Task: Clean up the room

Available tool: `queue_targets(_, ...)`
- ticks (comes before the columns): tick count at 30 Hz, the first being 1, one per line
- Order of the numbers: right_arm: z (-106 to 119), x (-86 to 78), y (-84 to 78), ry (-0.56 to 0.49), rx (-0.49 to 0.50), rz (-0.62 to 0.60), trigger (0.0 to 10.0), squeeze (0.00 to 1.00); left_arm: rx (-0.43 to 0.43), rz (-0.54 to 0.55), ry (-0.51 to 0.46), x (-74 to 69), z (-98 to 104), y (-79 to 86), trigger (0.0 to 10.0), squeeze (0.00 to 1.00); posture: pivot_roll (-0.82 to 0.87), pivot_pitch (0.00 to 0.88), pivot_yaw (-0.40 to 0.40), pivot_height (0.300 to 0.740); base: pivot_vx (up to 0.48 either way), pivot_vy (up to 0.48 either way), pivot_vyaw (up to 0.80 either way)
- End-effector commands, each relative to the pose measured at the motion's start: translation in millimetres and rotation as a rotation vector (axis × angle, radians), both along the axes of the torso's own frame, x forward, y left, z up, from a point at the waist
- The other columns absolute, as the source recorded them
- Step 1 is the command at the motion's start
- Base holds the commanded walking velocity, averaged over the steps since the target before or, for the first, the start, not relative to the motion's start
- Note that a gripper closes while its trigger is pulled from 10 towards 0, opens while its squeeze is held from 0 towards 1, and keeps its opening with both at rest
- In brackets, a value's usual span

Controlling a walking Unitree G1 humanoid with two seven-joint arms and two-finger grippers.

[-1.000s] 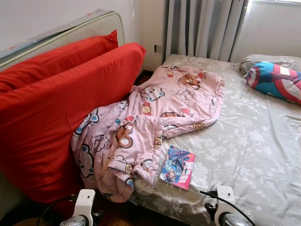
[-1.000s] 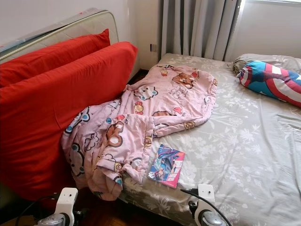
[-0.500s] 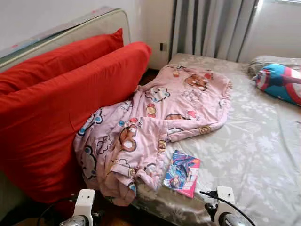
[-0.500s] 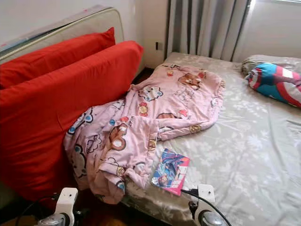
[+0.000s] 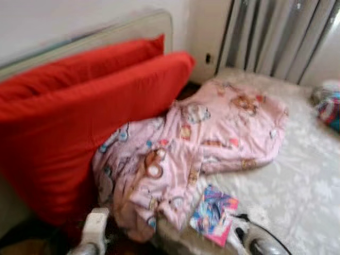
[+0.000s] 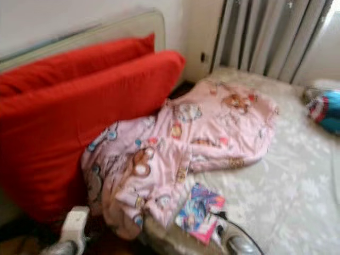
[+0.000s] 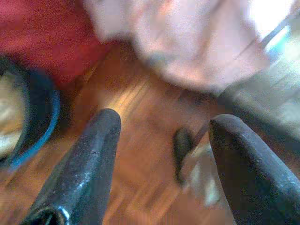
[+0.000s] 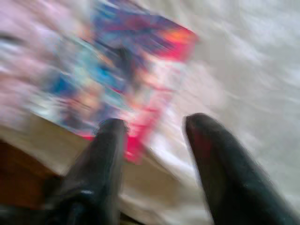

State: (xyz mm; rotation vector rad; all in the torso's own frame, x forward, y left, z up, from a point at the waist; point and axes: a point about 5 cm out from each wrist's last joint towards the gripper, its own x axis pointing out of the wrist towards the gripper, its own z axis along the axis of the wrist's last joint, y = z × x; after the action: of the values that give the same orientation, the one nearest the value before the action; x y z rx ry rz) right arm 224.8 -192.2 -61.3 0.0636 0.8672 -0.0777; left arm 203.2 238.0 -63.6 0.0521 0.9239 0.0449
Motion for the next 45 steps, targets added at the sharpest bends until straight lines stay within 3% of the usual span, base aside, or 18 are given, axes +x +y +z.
queue_targets(1, -9.5, -17.2, -6.2, 0.055, -0.005, -0.028, 10.0, 0.0, -0.013, -0.004, -0.024, 6.4, 1.9, -6.9, 10.0, 0.0, 0.04, 0.0, 0.012, 0.74, 0.0, 0.0, 0.0)
queue_targets(5, -7.9, -15.4, -7.4, 0.026, -0.011, -0.04, 10.0, 0.0, 0.003, -0.006, -0.051, 8.5, 3.5, -6.9, 10.0, 0.0, 0.04, 0.0, 0.012, 0.74, 0.0, 0.0, 0.0)
queue_targets(11, -0.6, -8.5, -8.7, -0.107, -0.015, -0.1, 10.0, 0.0, 0.035, 0.049, -0.219, 17.3, 13.8, -3.7, 10.0, 0.0, 0.05, 0.0, 0.011, 0.74, 0.0, 0.0, 0.0)
queue_targets(19, 9.6, -1.2, -9.0, -0.269, 0.022, -0.164, 10.0, 0.0, -0.019, 0.086, -0.363, 23.9, 23.3, -4.1, 10.0, 0.0, 0.04, 0.0, 0.014, 0.74, 0.0, 0.0, 0.0)
queue_targets(20, 12.1, 0.4, -7.8, -0.308, 0.044, -0.158, 10.0, 0.0, 0.206, -0.07, -0.517, 47.7, 47.1, -7.9, 10.0, 0.0, 0.04, 0.0, 0.014, 0.74, 0.0, 0.0, 0.0)
queue_targets(22, 14.6, 1.8, -7.2, -0.343, 0.051, -0.151, 10.0, 0.0, 0.422, -0.29, -0.93, 96.5, 109.8, -40.3, 10.0, 0.0, 0.04, 0.0, 0.014, 0.74, 0.0, 0.0, 0.0)
queue_targets(24, 15.1, 2.1, -6.9, -0.351, 0.052, -0.148, 10.0, 0.0, 0.414, -0.299, -0.972, 99.3, 115.4, -45.4, 10.0, 0.0, 0.04, 0.0, 0.016, 0.74, 0.0, 0.0, 0.0)
queue_targets(26, 17.9, 3.7, -6.2, -0.381, 0.031, -0.113, 10.0, 0.0, 0.409, -0.325, -1.081, 100.1, 125.4, -62.5, 10.0, 0.0, 0.03, 0.0, 0.014, 0.74, 0.0, 0.0, 0.0)
queue_targets(27, 17.9, 3.7, -6.2, -0.381, 0.031, -0.113, 10.0, 0.0, 0.409, -0.325, -1.081, 100.1, 125.4, -62.5, 10.0, 0.0, 0.03, 0.0, 0.014, 0.74, 0.0, 0.0, 0.0)
queue_targets(29, 19.4, 3.9, -5.7, -0.402, 0.017, -0.095, 10.0, 0.0, 0.11, -0.135, -0.905, 104.8, 111.0, -49.8, 10.0, 0.0, 0.04, 0.0, 0.011, 0.74, 0.0, 0.0, 0.0)
queue_targets(32, 20.2, 3.9, -5.2, -0.416, 0.018, -0.1, 10.0, 0.0, 0.105, -0.109, -0.886, 110.9, 115.9, -39.1, 10.0, 0.0, 0.03, 0.0, 0.022, 0.74, 0.0, 0.0, 0.0)
queue_targets(35, 21.6, 3.9, -4.9, -0.438, 0.009, -0.094, 10.0, 0.0, 0.068, -0.091, -0.896, 111.0, 116.1, -39.5, 10.0, 0.0, 0.03, 0.0, 0.03, 0.74, 0.0, 0.0, 0.0)
queue_targets(36, 22.3, 4.0, -4.7, -0.448, 0.006, -0.093, 10.0, 0.0, 0.355, -0.176, -0.858, 114.2, 118.2, -36.4, 10.0, 0.0, 0.03, 0.0, 0.036, 0.74, 0.0, 0.0, 0.0)
queue_targets(38, 24.8, 5.3, -3.8, -0.475, -0.001, -0.074, 10.0, 0.0, 0.62, -0.224, -0.883, 100.6, 107.4, -37.3, 10.0, 0.0, 0.01, 0.0, 0.038, 0.74, 0.0, 0.0, 0.0)
queue_targets(40, 26.0, 6.0, -3.4, -0.485, -0.008, -0.053, 10.0, 0.0, 0.576, -0.178, -0.864, 95.9, 103.0, -33.6, 10.0, 0.0, 0.02, 0.0, 0.031, 0.74, 0.0, 0.0, 0.0)
queue_targets(42, 26.9, 6.6, -3.4, -0.492, -0.012, -0.032, 10.0, 0.0, 0.528, -0.115, -0.854, 91.5, 96.7, -41.5, 10.0, 0.0, 0.02, 0.0, 0.023, 0.74, 0.0, 0.0, 0.0)
queue_targets(44, 27.4, 6.9, -3.7, -0.495, -0.017, -0.017, 10.0, 0.0, 0.473, -0.063, -0.851, 87.7, 89.8, -61.5, 10.0, 0.0, 0.02, 0.0, 0.015, 0.74, 0.0, 0.0, 0.0)
queue_targets(45, 31.6, 10.4, -4.7, -0.526, -0.02, -0.009, 10.0, 0.0, 0.431, -0.096, -0.824, 79.0, 77.5, -117.9, 10.0, 0.0, 0.02, 0.0, 0.008, 0.74, 0.0, 0.0, 0.0)
